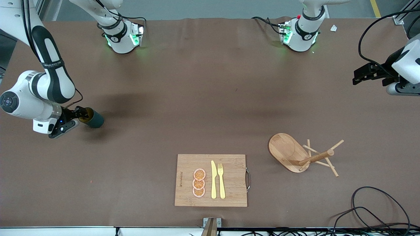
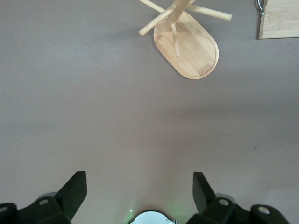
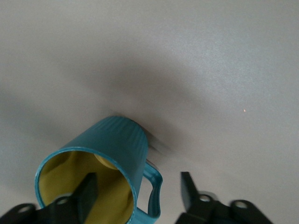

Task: Pass cup and hang on rack
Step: 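Close the right gripper on the teal mug's rim, then carry the mug toward the table middle with the right gripper, then set the mug down and withdraw the right gripper while the left gripper approaches, then lower the left gripper onto the mug handle and close it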

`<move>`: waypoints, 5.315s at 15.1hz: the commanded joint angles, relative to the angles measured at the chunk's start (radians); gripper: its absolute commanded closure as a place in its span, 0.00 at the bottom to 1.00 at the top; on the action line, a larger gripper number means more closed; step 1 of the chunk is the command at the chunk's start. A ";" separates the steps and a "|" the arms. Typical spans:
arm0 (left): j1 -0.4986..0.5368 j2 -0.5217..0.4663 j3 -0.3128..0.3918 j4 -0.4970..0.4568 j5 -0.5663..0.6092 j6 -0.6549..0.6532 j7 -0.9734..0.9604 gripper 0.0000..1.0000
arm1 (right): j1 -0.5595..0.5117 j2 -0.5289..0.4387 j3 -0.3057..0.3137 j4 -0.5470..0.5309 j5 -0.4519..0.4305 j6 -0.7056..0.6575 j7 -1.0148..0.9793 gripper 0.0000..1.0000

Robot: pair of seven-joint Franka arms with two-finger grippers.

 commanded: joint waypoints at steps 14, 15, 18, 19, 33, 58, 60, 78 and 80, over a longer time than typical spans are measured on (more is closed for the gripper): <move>0.001 0.008 -0.002 0.022 0.009 -0.017 0.012 0.00 | 0.298 -0.080 0.018 0.091 0.004 -0.238 0.512 1.00; 0.001 0.008 -0.002 0.022 0.009 -0.017 0.012 0.00 | 0.346 -0.082 0.019 0.091 0.005 -0.241 0.589 1.00; 0.001 0.008 -0.002 0.020 0.007 -0.017 0.012 0.00 | 0.511 -0.074 0.016 0.111 0.103 -0.215 0.839 1.00; 0.001 0.008 -0.002 0.020 0.007 -0.017 0.012 0.00 | 0.563 -0.070 0.016 0.129 0.119 -0.197 0.923 1.00; 0.005 0.008 -0.002 0.020 0.006 -0.017 0.013 0.00 | 0.947 0.345 0.016 0.591 0.117 -0.127 1.446 1.00; -0.385 0.098 -0.019 0.068 0.001 0.042 -0.456 0.00 | 0.678 0.136 0.007 0.657 0.130 -0.563 1.205 0.00; -0.443 0.136 -0.019 0.068 0.001 0.104 -0.581 0.00 | 0.581 0.077 0.007 0.630 0.061 -0.603 1.093 0.00; -0.963 0.575 -0.016 0.129 0.381 0.431 -1.879 0.00 | 0.165 -0.056 0.009 0.643 -0.070 -0.640 0.740 0.00; -1.002 0.636 -0.014 0.160 0.464 0.431 -2.003 0.00 | 0.165 -0.054 0.009 0.650 -0.065 -0.664 0.742 0.00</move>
